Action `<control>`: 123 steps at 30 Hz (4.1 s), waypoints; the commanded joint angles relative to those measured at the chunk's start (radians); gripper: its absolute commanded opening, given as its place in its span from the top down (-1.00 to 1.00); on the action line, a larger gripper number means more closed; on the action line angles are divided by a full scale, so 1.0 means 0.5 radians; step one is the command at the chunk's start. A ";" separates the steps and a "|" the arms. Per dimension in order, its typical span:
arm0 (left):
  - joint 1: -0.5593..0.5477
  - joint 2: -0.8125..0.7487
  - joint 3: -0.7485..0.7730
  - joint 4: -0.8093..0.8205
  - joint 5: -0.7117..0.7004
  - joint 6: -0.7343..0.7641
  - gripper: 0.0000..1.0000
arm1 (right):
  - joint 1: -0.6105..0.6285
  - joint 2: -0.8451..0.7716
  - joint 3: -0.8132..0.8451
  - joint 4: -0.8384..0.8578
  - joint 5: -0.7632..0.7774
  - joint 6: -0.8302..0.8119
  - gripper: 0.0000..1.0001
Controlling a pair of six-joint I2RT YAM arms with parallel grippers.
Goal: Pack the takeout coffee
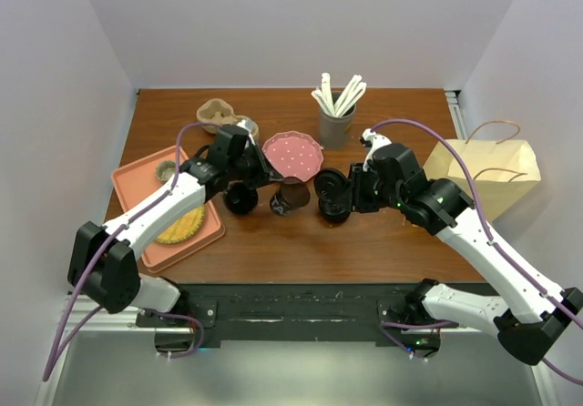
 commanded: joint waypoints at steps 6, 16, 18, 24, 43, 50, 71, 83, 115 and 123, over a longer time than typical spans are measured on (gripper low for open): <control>0.055 -0.174 -0.231 0.695 0.383 0.625 1.00 | -0.006 -0.001 -0.002 0.140 -0.073 0.077 0.46; -0.006 -0.260 -0.798 1.543 0.807 0.432 1.00 | -0.003 0.021 -0.070 0.180 -0.193 0.074 0.46; -0.012 -0.260 -0.826 1.547 0.789 0.432 1.00 | -0.006 0.027 -0.116 0.223 -0.291 0.083 0.45; -0.009 -0.190 -0.949 1.620 0.801 0.423 1.00 | -0.006 0.027 -0.229 0.291 -0.457 0.144 0.45; 0.046 -0.008 -1.020 1.571 0.669 0.370 0.81 | -0.003 0.008 -0.276 0.272 -0.478 0.154 0.45; 0.049 -0.100 -0.873 1.317 0.596 0.462 0.39 | -0.003 0.005 -0.373 0.358 -0.659 0.196 0.45; 0.052 -0.383 -0.547 0.672 0.448 0.840 0.21 | -0.006 0.355 -0.512 0.576 -1.162 0.322 0.35; 0.052 -0.447 -0.560 0.608 0.350 0.828 0.21 | -0.046 0.502 -0.463 0.512 -1.184 0.313 0.35; 0.037 -0.358 -0.606 0.712 0.488 0.815 0.20 | -0.276 0.714 -0.398 0.450 -1.343 0.197 0.17; 0.031 -0.373 -0.661 0.694 0.467 0.800 0.20 | -0.298 0.708 -0.349 0.392 -1.264 0.154 0.17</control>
